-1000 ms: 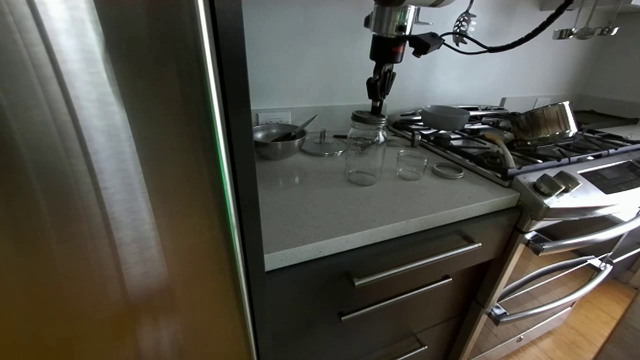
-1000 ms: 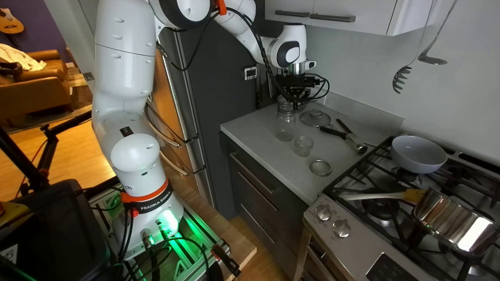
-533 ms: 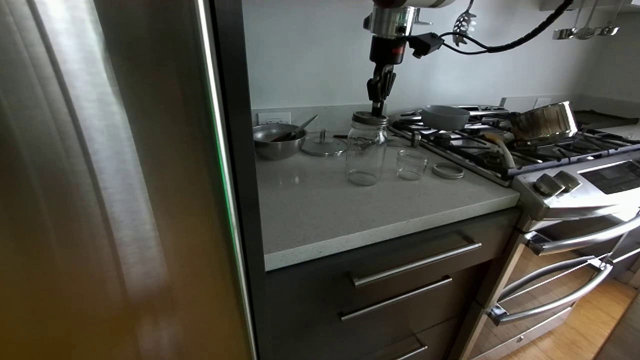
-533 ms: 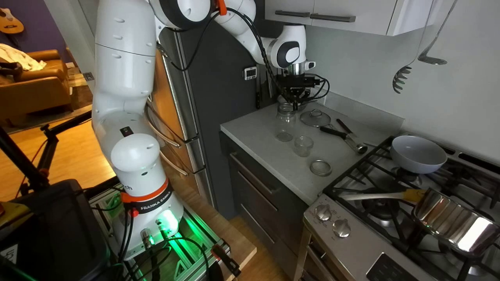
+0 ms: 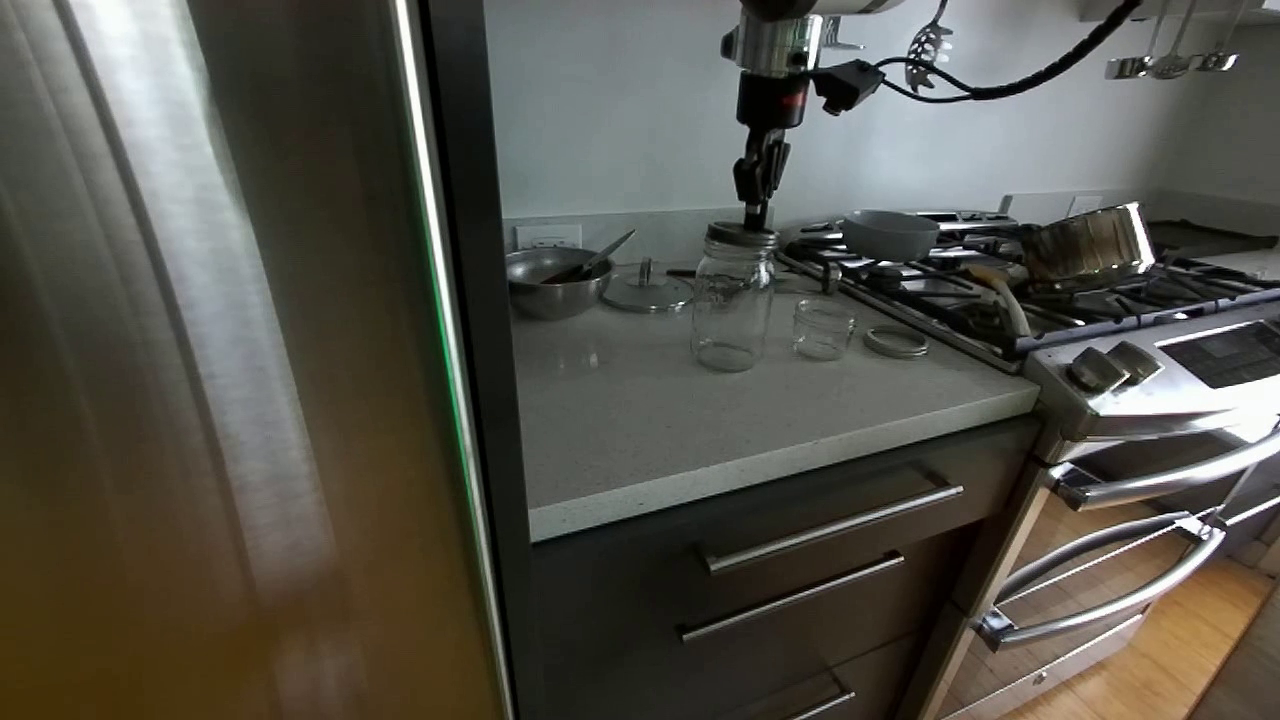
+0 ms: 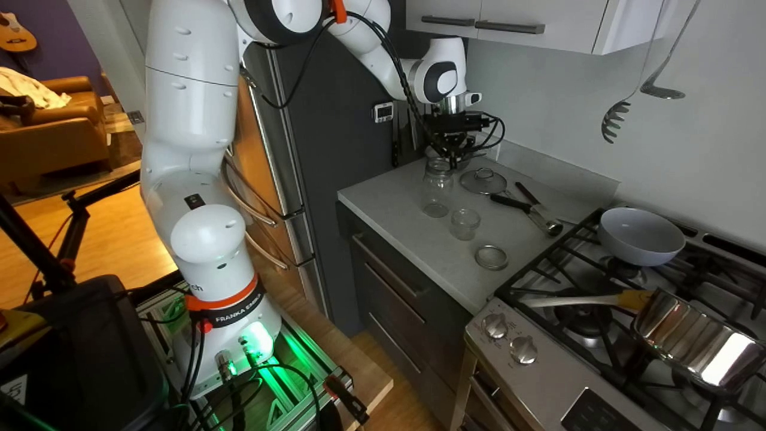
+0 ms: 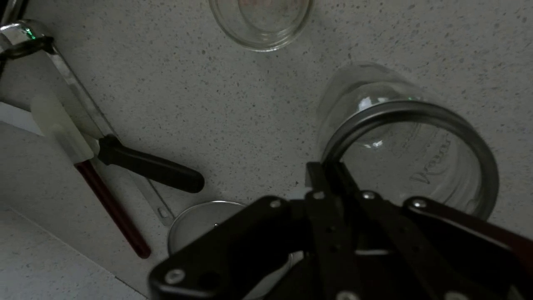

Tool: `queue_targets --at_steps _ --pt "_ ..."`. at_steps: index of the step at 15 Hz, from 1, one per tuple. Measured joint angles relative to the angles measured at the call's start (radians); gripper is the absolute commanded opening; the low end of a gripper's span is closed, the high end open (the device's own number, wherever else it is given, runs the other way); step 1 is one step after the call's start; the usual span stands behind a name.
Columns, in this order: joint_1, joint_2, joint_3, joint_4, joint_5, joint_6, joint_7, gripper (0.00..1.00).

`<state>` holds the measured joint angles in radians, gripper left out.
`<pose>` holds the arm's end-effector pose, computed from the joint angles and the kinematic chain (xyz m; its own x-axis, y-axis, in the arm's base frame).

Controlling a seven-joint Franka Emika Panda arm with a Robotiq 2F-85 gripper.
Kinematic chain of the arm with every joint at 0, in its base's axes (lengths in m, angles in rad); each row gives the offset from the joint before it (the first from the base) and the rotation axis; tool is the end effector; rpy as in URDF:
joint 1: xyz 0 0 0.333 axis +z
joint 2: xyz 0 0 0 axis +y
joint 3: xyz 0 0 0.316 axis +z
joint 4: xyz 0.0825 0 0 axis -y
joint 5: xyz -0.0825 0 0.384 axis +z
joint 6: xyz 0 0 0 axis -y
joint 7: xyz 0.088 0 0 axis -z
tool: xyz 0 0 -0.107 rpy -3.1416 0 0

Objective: Put the cap on the jar

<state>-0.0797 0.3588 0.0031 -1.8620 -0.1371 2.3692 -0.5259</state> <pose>0.6447 -0.0512 0.3405 0.8526 0.5180 0.0693 0.5023 -0.8488 0.1648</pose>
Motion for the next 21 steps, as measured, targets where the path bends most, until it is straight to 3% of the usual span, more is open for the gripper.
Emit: queue_targets --at_steps 21 --pt "0.041 -0.005 -0.004 0.001 -0.155 0.000 0.086 0.02"
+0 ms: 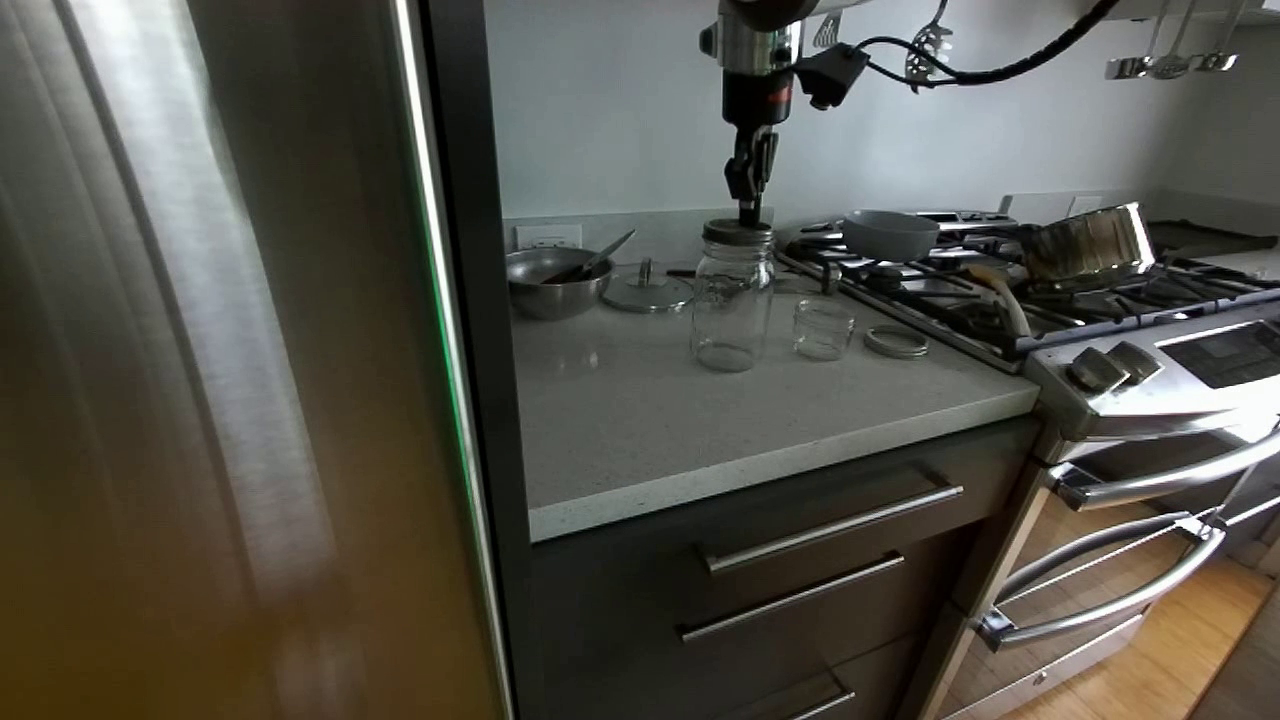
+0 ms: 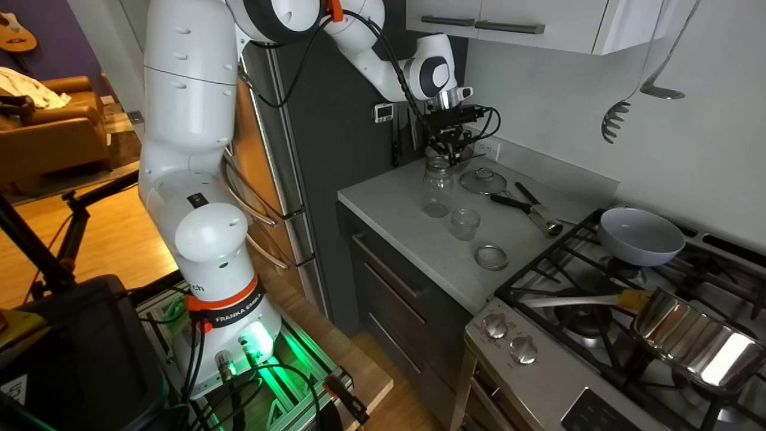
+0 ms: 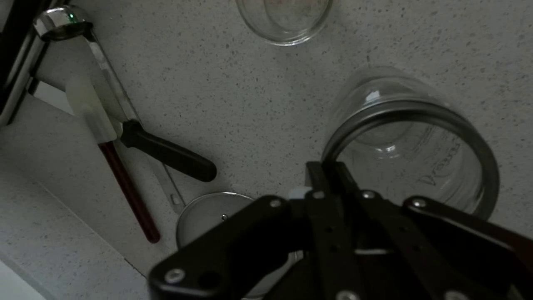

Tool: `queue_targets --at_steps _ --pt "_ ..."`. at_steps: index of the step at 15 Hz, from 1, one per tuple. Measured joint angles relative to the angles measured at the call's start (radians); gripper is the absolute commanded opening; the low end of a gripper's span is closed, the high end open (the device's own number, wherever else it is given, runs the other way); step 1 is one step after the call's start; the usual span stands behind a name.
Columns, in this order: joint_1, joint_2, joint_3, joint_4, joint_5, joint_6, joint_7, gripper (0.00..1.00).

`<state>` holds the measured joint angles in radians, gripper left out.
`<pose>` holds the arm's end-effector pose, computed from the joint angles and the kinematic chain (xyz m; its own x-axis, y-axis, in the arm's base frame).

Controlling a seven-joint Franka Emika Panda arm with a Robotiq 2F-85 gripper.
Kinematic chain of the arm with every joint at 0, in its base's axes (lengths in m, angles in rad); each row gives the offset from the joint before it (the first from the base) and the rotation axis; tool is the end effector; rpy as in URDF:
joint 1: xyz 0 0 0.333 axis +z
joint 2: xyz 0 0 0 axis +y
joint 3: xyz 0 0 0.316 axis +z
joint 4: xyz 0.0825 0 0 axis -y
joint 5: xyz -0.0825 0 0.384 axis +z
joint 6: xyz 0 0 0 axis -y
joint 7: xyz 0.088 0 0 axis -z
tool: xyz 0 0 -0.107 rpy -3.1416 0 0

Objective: Put the cap on the jar

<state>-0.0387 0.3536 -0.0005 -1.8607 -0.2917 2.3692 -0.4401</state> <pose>0.6466 -0.0287 0.3447 0.8266 0.5624 0.0196 0.5384 -0.8004 0.2637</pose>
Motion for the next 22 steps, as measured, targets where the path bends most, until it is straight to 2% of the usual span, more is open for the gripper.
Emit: queue_targets --at_steps 22 --pt "0.022 0.000 -0.001 -0.009 -0.078 0.000 0.058 0.02"
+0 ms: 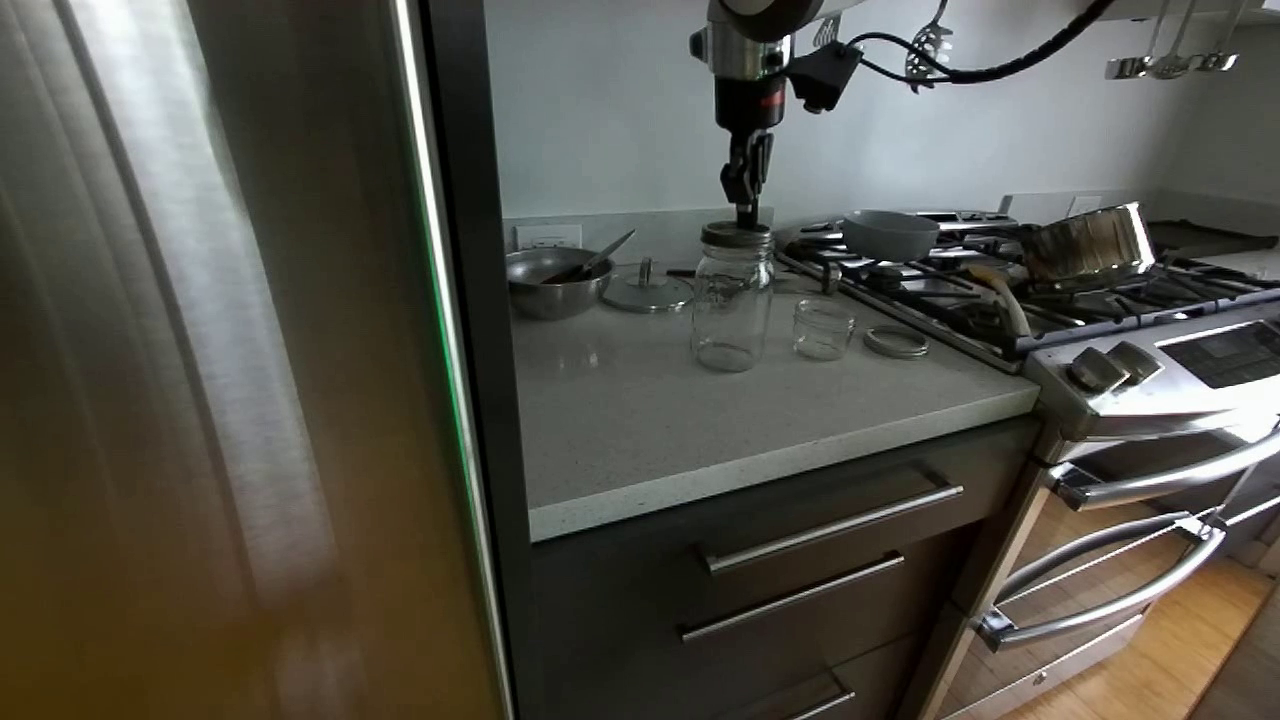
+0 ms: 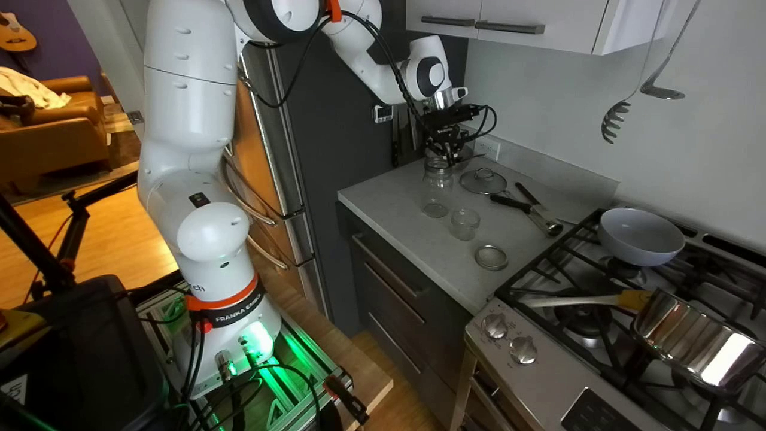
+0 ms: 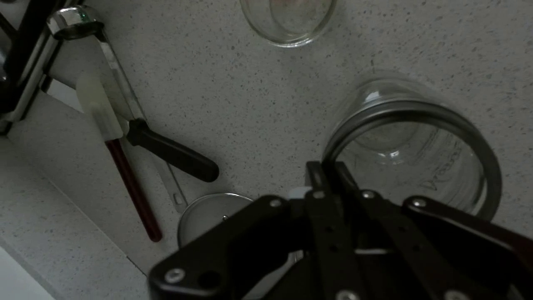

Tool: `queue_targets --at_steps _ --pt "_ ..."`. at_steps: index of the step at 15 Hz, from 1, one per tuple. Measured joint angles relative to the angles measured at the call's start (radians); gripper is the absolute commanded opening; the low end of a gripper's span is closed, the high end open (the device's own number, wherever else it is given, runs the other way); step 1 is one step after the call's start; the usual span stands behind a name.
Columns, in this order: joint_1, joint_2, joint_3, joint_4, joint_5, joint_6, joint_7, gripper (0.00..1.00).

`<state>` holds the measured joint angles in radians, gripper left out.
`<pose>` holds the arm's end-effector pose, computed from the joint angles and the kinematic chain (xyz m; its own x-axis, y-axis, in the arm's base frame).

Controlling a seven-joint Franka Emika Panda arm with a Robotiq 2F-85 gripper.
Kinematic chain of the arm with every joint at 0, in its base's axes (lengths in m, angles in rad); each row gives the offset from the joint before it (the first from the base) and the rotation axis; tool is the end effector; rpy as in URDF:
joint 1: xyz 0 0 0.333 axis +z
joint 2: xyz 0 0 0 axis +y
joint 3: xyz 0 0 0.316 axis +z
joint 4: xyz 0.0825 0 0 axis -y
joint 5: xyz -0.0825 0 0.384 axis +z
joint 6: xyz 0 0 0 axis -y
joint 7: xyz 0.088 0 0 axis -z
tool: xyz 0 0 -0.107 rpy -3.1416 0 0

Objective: Put the cap on the jar

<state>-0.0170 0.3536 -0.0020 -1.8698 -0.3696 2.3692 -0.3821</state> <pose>0.6449 -0.0164 0.3408 0.8199 0.5724 -0.0083 0.5469 -0.7790 0.3067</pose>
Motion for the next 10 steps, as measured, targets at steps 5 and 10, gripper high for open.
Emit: queue_targets --at_steps 5,10 --pt "0.007 0.000 -0.001 -0.002 -0.040 0.000 0.029 0.02" --pt "0.010 0.000 -0.003 -0.010 -0.047 0.001 0.053 0.02"
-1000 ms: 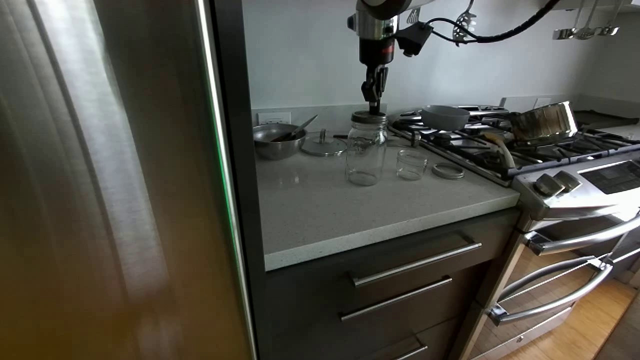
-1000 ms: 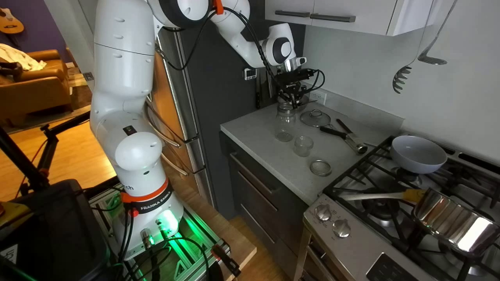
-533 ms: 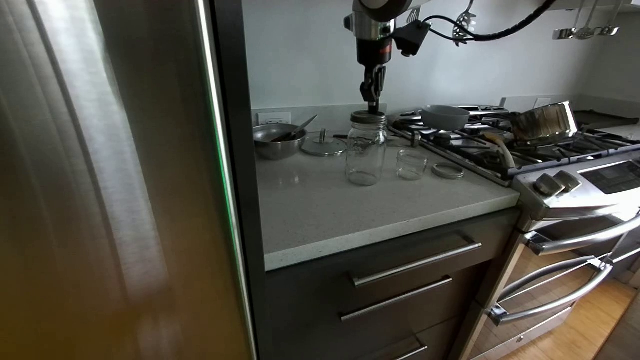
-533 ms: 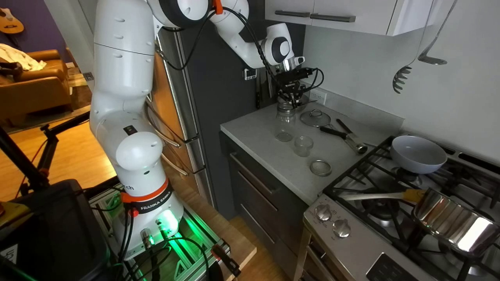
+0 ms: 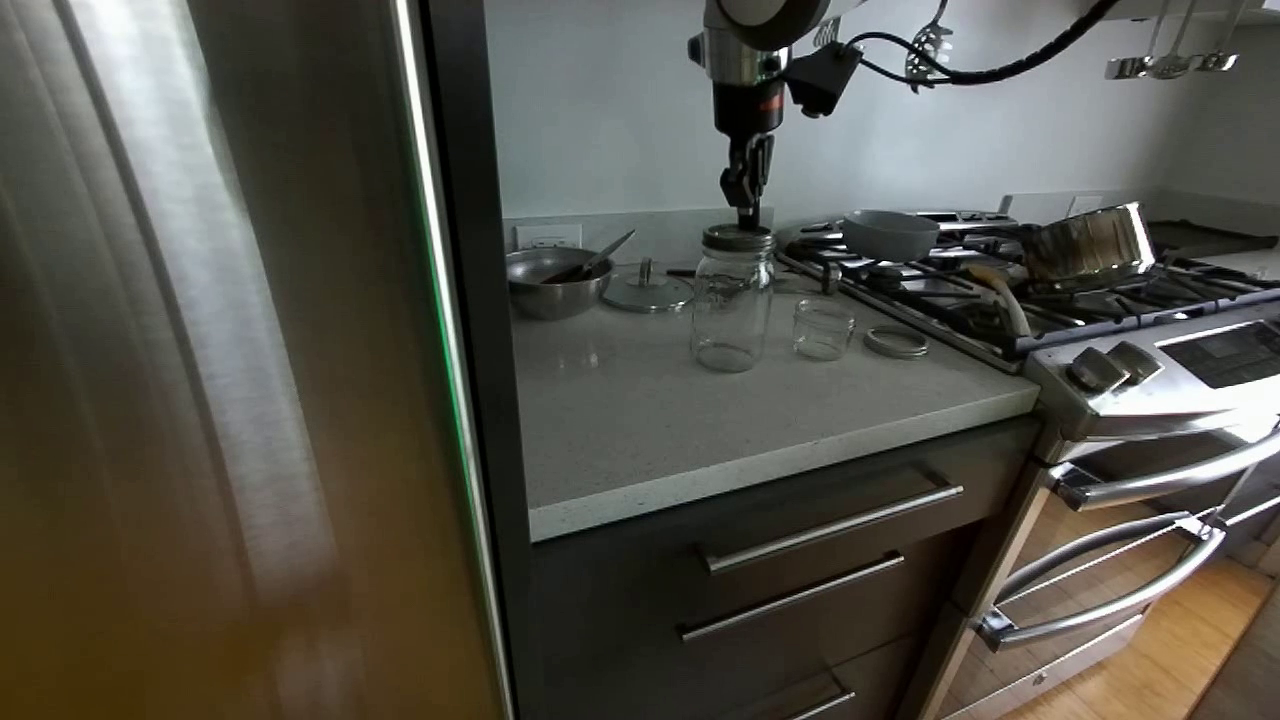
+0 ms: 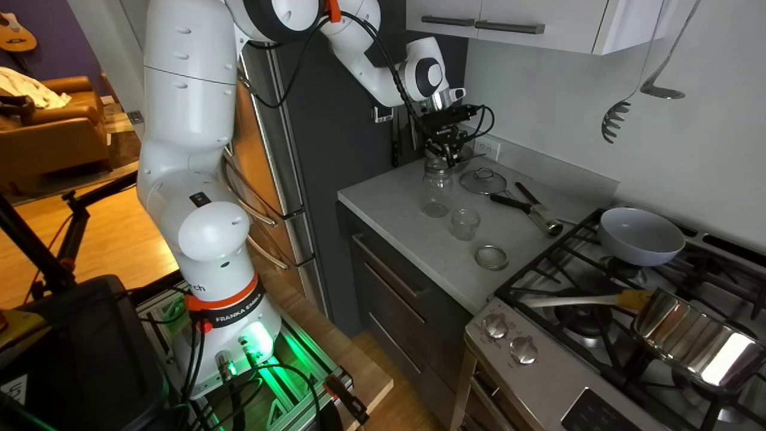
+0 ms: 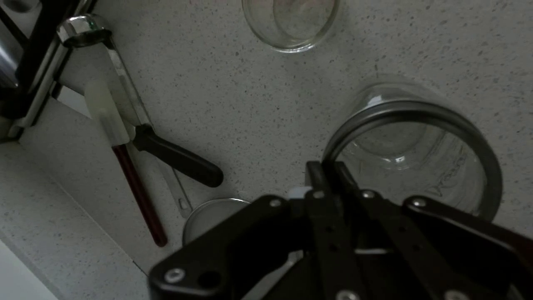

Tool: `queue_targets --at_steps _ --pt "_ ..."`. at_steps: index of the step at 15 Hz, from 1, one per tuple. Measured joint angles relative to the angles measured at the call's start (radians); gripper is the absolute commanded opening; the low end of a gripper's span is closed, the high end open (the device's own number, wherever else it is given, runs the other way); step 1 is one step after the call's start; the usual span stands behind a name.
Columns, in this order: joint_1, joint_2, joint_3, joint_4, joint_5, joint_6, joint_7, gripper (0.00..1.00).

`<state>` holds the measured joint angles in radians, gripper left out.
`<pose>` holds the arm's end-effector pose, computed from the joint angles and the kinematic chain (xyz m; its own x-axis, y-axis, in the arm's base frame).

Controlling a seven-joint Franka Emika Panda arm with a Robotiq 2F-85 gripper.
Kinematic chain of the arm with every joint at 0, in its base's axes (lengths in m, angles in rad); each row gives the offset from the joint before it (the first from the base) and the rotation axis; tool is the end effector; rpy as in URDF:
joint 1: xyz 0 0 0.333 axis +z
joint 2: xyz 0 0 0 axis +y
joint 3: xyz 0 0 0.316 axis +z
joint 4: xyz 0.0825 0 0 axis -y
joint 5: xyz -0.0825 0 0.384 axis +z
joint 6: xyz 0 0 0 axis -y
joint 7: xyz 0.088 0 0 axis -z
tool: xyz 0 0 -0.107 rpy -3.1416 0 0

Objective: Put the cap on the jar

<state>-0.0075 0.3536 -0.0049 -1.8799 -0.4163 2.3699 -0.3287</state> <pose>0.6425 -0.0124 0.3364 0.8285 0.5595 -0.0208 0.5338 -0.7780 0.3314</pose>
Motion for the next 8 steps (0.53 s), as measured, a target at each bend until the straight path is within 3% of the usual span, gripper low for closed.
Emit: queue_targets --at_steps 2,3,4,8 --pt "0.000 0.000 0.000 -0.004 0.000 0.001 0.010 0.02" --pt "0.001 0.000 0.000 -0.005 0.000 0.001 0.014 0.34" --pt "0.001 -0.001 0.000 -0.005 0.000 0.001 0.016 0.35" --pt "0.004 -0.005 -0.003 -0.006 -0.001 0.002 0.044 0.63"
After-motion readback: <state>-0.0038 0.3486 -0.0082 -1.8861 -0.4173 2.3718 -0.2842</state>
